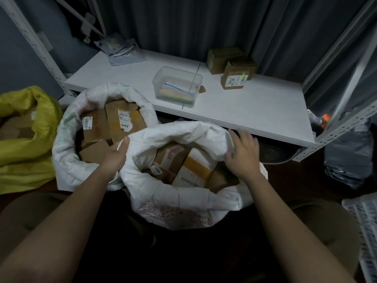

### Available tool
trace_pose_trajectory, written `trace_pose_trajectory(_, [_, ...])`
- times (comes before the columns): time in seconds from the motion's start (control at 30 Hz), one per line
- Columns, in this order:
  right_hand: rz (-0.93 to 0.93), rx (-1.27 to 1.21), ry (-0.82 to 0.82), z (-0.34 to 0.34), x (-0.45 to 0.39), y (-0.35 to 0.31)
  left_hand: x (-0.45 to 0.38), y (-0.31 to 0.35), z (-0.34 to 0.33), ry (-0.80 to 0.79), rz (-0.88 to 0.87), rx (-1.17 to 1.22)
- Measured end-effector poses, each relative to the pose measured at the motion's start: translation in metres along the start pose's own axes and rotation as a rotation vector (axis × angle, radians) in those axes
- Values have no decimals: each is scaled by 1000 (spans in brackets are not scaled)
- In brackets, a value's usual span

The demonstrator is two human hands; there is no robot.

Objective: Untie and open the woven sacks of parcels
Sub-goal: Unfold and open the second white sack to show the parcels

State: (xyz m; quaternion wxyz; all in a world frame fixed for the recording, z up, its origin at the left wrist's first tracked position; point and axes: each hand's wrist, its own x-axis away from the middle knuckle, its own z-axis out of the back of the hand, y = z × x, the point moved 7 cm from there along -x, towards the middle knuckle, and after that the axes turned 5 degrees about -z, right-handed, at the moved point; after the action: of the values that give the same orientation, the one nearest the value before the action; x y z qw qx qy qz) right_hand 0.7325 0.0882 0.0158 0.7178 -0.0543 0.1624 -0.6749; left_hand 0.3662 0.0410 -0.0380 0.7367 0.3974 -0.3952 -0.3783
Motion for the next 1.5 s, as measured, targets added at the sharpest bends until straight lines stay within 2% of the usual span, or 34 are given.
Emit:
trace_pose_trajectory(0.1, [166,-7,-155,-20,-29,-57,5,-6,-2,-48,-13,40])
trace_pose_trajectory(0.2, [377,119,-281,-55,-49,-113,7,-10,-4,-119,-23,96])
trace_pose_trajectory(0.27, [478,141,-412,-70,-54,-144,6,-16,-6,-135,35,190])
trace_pose_trajectory(0.33, [482,65,-616,-75,-56,-163,7,-20,-8,-157,118,260])
trace_pose_trajectory(0.4, [441,-32,-734,-79,-59,-173,2,-16,-3,-159,68,83])
trace_pose_trajectory(0.5, [275,-153,-859,-87,-62,-179,-1,18,3,-78,-215,-430])
trace_pose_trajectory(0.57, [147,-233,-971,-96,-60,-184,1,43,-21,-128,-418,-714])
trace_pose_trajectory(0.6, [96,-276,-1002,-98,-60,-185,1,47,-34,-197,-443,-727])
trace_pose_trajectory(0.67, [70,-327,-957,-96,-61,-182,-2,47,-53,-350,-381,-542])
trace_pose_trajectory(0.73, [165,-293,-765,-87,-65,-166,-13,38,-55,-433,-303,-323])
trace_pose_trajectory(0.8, [250,-115,-576,-75,-61,-137,-23,29,-47,-492,-166,-151])
trace_pose_trajectory(0.87, [219,34,-558,-72,-45,-111,-29,21,-42,-553,-9,55])
trace_pose_trajectory(0.9, [190,12,-579,-74,-37,-103,-28,20,-43,-568,46,83])
trace_pose_trajectory(0.93, [176,-71,-577,-76,-31,-100,-29,19,-44,-563,60,4])
trace_pose_trajectory(0.97, [158,-185,-557,-75,-28,-100,-30,17,-47,-540,27,-194])
trace_pose_trajectory(1.03, [-25,-502,-546,-76,-30,-99,-28,32,-50,-364,-223,-649])
trace_pose_trajectory(1.07, [-154,-661,-583,-78,-32,-101,-18,49,-56,-292,-421,-712])
trace_pose_trajectory(1.1, [-264,-716,-629,-83,-34,-102,-5,64,-64,-278,-621,-714])
trace_pose_trajectory(1.13, [-331,-683,-691,-86,-35,-106,6,73,-76,-313,-785,-713])
trace_pose_trajectory(1.17, [-370,-636,-746,-90,-36,-107,11,75,-86,-372,-878,-703])
trace_pose_trajectory(1.23, [-346,-614,-787,-83,-34,-110,4,69,-98,-473,-858,-606])
trace_pose_trajectory(1.33, [-131,-627,-700,-61,-23,-90,-22,59,-96,-534,-581,-418])
trace_pose_trajectory(1.43, [-131,-585,-625,-61,0,-62,-38,56,-97,-526,-414,-297])
trace_pose_trajectory(1.5, [-154,-635,-542,-62,4,-60,-43,57,-99,-501,-399,-359])
